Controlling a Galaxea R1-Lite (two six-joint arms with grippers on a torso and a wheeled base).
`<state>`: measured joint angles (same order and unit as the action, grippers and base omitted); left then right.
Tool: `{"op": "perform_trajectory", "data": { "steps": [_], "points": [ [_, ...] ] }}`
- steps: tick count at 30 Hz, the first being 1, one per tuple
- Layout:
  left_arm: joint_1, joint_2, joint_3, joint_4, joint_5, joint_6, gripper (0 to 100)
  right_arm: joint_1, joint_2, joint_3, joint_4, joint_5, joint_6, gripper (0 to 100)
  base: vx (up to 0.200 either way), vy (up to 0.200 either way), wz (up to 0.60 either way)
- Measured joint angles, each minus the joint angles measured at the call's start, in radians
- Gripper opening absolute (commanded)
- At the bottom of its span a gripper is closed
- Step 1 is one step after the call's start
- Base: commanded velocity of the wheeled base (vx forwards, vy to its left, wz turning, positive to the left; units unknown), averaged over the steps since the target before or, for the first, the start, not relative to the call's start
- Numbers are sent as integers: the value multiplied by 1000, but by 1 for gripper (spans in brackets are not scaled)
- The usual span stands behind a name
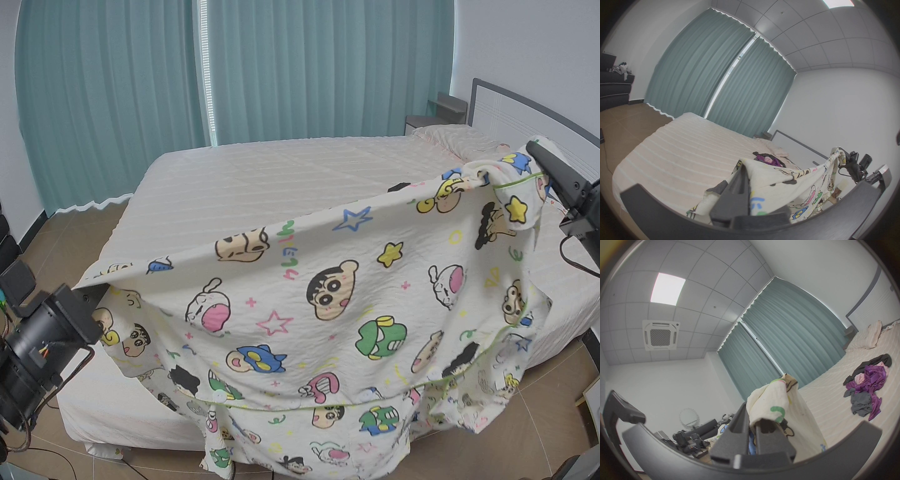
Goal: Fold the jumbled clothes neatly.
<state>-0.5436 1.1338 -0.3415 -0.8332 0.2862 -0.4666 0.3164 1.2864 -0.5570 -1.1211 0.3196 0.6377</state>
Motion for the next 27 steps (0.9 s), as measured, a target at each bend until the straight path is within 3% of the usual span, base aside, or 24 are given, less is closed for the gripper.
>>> {"op": "perform_trajectory", "data": {
  "steps": [6,16,27],
  "points": [
    [62,121,-71,-2,-4,-4,0,-22,116,-51,-5,-21,-31,0,200,0,0],
    [122,367,-203,-61,-1,-6,0,-32,327,-210,-53,-130,-71,0,200,0,0],
    [212,599,-360,-121,-3,-4,0,-37,536,-338,-66,-145,-79,0,200,0,0]
  ]
}}
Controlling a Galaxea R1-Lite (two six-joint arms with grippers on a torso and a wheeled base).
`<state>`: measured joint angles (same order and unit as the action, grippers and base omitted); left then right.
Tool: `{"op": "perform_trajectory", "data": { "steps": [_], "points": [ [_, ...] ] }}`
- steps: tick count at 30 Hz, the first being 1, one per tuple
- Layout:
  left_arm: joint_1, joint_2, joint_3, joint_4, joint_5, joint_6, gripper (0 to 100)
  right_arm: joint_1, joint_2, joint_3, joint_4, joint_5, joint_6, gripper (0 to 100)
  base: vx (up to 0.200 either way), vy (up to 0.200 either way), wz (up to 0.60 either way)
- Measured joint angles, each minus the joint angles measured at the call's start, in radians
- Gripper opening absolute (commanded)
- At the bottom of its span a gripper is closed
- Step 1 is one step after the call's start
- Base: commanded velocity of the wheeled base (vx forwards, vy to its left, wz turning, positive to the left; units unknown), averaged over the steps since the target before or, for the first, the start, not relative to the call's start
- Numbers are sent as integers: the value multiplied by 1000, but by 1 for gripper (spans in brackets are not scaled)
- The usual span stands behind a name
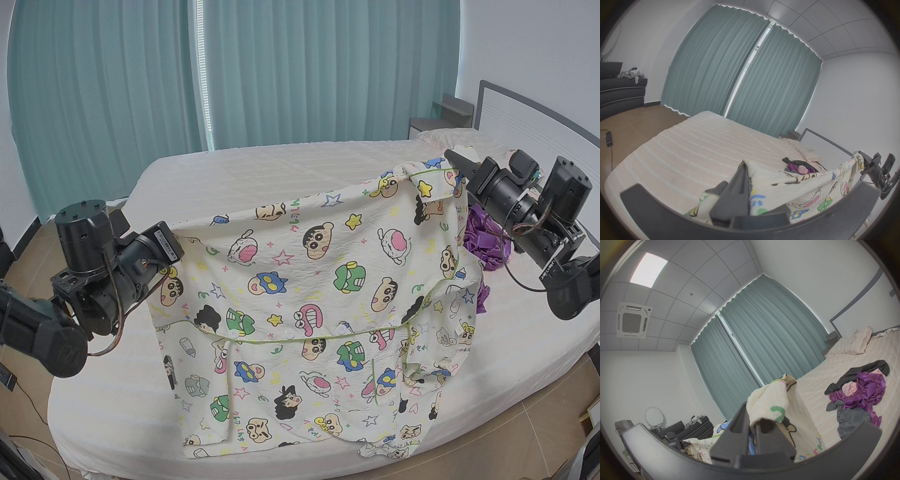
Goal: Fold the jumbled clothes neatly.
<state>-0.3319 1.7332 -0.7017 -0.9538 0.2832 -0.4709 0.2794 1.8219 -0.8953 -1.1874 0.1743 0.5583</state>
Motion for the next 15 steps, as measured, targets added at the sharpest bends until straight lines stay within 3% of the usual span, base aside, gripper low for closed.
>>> {"op": "perform_trajectory", "data": {
  "steps": [3,15],
  "points": [
    [25,67,-55,-8,1,3,0,-6,65,-42,0,-2,0,0,200,0,0],
    [72,343,-215,-11,8,14,0,-11,317,-191,0,-31,8,0,0,0,0]
  ]
}}
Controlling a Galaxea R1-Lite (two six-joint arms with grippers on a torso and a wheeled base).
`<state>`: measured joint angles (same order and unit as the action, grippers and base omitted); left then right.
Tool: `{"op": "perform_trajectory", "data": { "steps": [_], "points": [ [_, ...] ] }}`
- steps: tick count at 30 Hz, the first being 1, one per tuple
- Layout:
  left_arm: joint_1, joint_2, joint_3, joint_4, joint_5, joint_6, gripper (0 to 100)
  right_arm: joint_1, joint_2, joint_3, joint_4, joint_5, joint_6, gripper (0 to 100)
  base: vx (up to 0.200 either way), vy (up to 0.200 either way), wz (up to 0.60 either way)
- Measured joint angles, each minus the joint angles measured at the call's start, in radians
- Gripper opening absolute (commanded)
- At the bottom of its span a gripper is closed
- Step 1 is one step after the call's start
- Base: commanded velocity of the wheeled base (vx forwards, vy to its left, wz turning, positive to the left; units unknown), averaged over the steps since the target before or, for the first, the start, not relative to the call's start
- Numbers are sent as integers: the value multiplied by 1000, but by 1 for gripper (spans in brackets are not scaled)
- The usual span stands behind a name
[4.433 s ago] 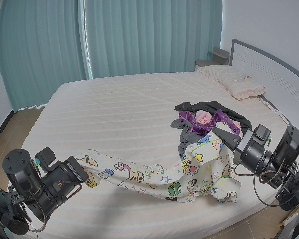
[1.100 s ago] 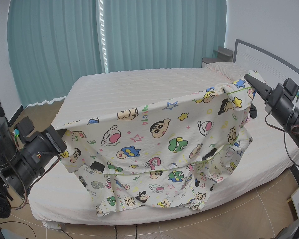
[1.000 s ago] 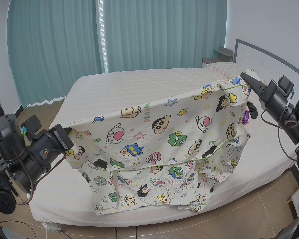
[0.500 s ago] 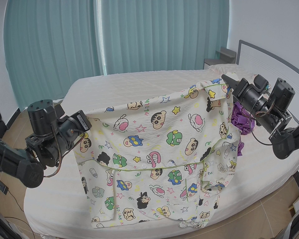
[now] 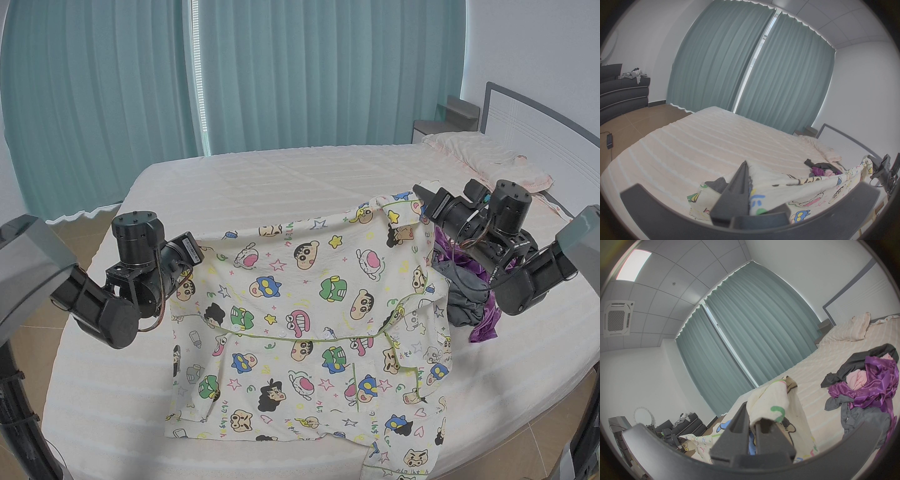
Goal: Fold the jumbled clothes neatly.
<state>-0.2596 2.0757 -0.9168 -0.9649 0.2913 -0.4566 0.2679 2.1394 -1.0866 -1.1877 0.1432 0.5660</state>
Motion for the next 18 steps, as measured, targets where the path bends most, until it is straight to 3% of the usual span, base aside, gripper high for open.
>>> {"op": "perform_trajectory", "data": {
  "steps": [11,16,17,18],
  "points": [
    [42,202,-172,30,24,13,0,12,189,-167,88,-67,5,0,0,0,0],
    [55,281,-269,93,28,12,0,12,256,-252,160,-81,61,0,0,0,0],
    [59,296,-291,100,29,11,100,12,267,-271,174,-83,75,0,0,0,0],
    [63,311,-317,106,30,11,100,12,278,-291,194,-85,88,100,0,0,0]
  ]
}}
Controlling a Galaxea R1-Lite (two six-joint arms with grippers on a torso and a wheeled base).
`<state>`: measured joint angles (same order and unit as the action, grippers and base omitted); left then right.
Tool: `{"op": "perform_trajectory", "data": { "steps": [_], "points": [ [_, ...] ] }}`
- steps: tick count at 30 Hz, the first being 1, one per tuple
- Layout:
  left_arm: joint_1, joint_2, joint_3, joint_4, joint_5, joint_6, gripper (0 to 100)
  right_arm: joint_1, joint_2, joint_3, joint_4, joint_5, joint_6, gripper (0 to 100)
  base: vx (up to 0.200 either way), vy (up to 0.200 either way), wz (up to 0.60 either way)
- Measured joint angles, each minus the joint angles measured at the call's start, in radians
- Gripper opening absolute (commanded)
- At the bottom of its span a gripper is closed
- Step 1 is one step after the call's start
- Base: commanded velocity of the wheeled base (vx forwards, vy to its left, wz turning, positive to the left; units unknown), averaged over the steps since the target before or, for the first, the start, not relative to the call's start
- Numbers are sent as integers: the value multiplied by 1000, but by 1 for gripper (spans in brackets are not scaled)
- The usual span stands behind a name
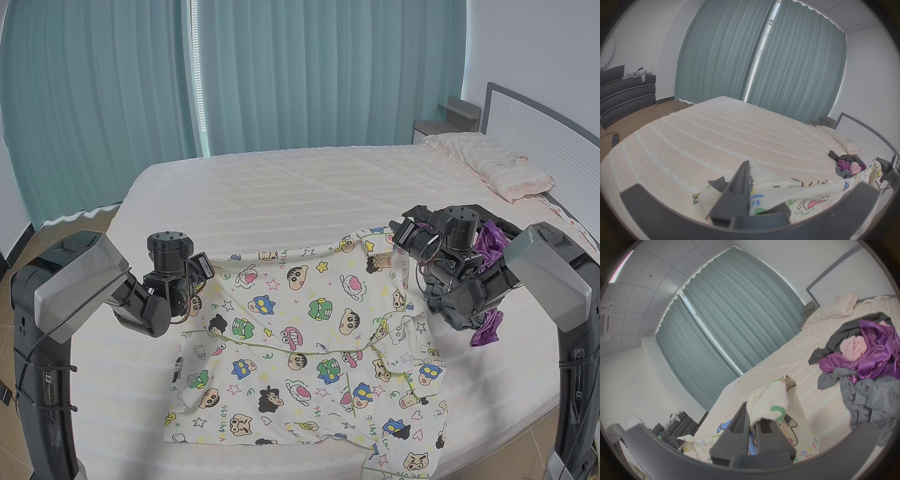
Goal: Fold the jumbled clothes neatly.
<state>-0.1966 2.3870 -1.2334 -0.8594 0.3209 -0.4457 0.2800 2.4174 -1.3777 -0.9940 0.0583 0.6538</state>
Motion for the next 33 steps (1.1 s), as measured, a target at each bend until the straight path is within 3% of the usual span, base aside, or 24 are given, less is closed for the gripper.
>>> {"op": "perform_trajectory", "data": {
  "steps": [7,15,19,27,33],
  "points": [
    [24,90,-144,60,15,-4,100,3,74,-190,169,-22,117,100,0,0,0],
    [68,187,-282,119,67,-11,100,-10,186,-434,304,-137,296,100,0,0,0],
    [109,221,-328,131,82,-12,100,-39,226,-488,349,-169,329,100,0,0,0],
    [152,221,-298,135,74,-35,100,-92,223,-395,390,-169,330,100,0,0,0],
    [158,141,-158,124,-9,-82,100,-108,143,-179,384,-123,296,100,0,0,0]
  ]
}}
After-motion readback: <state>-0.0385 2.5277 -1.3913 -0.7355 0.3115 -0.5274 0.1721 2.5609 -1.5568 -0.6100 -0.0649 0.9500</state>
